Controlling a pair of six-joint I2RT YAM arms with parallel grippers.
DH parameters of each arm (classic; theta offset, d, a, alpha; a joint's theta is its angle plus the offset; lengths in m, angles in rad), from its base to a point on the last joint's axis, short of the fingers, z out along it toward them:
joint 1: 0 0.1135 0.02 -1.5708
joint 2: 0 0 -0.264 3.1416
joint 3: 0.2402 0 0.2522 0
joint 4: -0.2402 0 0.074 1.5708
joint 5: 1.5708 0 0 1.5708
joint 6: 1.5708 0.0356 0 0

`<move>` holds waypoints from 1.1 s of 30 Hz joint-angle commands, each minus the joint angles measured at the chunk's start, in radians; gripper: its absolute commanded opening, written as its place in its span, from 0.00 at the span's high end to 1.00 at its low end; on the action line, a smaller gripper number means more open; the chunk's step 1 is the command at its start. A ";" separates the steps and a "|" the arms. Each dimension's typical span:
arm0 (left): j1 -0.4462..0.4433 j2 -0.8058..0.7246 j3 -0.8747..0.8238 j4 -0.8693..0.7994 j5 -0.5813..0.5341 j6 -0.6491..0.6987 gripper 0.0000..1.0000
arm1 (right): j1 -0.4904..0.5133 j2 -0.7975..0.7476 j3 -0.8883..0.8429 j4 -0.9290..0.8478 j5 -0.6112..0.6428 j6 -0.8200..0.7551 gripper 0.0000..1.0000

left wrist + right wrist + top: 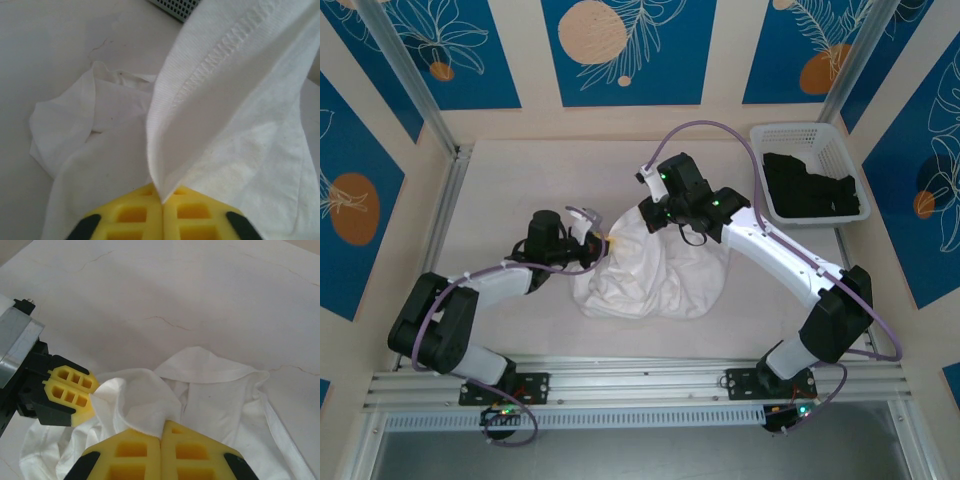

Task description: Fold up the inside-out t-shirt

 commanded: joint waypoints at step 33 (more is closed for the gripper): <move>0.057 -0.665 0.068 -0.761 -0.700 -0.318 1.00 | -0.226 0.218 -0.121 0.100 -0.033 0.140 0.39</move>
